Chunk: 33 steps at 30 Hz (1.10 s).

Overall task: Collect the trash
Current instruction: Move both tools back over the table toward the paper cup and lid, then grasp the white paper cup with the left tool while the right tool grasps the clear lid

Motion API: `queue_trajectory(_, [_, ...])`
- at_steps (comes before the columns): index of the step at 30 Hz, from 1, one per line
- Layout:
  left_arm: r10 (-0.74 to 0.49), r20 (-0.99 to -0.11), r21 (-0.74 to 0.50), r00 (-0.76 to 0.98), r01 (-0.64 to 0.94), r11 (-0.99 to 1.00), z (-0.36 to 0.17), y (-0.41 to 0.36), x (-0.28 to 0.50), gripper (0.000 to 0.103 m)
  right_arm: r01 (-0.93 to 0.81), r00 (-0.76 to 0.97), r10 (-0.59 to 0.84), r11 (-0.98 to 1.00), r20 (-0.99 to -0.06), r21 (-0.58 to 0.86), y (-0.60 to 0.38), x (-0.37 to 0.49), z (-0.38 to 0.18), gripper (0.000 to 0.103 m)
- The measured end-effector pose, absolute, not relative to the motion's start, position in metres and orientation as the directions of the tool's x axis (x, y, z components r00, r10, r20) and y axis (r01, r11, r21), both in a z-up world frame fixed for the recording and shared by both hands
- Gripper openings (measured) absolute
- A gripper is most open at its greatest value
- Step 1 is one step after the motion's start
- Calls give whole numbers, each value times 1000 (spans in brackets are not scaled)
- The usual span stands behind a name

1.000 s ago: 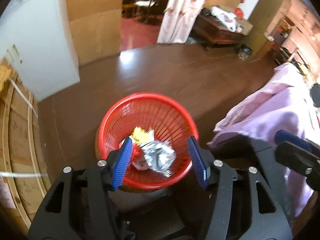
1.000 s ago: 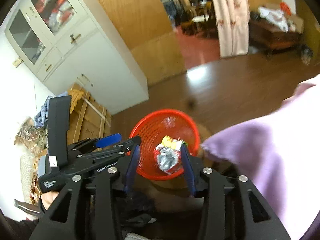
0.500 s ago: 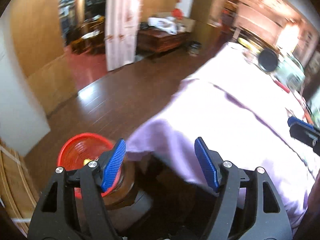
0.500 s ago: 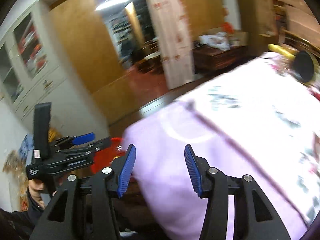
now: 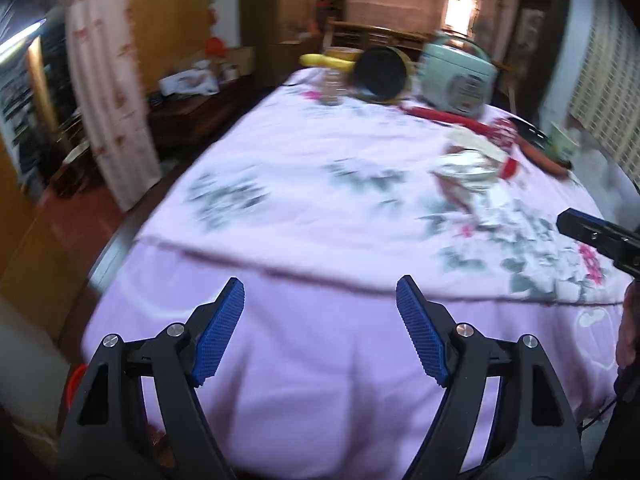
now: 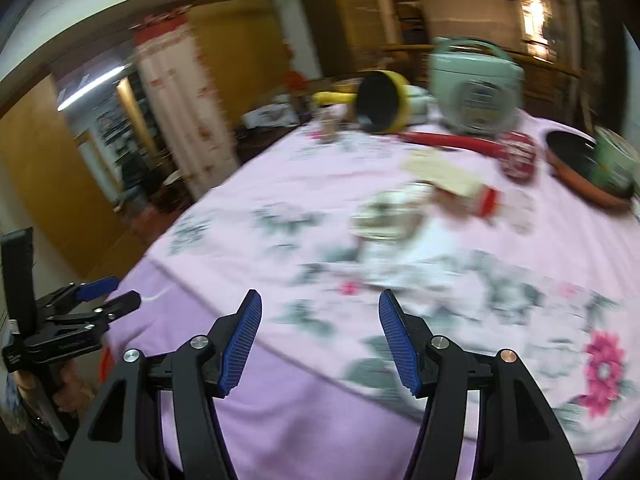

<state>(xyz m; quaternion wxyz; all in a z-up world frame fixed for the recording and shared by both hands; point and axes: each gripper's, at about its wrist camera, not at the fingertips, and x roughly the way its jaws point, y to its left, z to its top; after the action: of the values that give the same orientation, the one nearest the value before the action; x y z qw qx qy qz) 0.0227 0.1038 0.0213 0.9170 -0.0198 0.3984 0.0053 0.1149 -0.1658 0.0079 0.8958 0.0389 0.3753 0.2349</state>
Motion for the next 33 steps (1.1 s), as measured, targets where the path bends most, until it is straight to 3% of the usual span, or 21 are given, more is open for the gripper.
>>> queue_trajectory(10, [-112, -764, -25, 636, 144, 989, 17, 14, 89, 80, -244, 623, 360, 933, -694, 264, -240, 137, -17, 60])
queue_trajectory(23, [-134, -800, -11, 585, 210, 978, -4, -48, 197, 85, -104, 650, 227, 972, -725, 211, -279, 198, -18, 72])
queue_trajectory(33, [-237, -844, -159, 481, 198, 967, -19, -57, 248, 89, -106, 629, 215, 976, -747, 192, -279, 225, -23, 72])
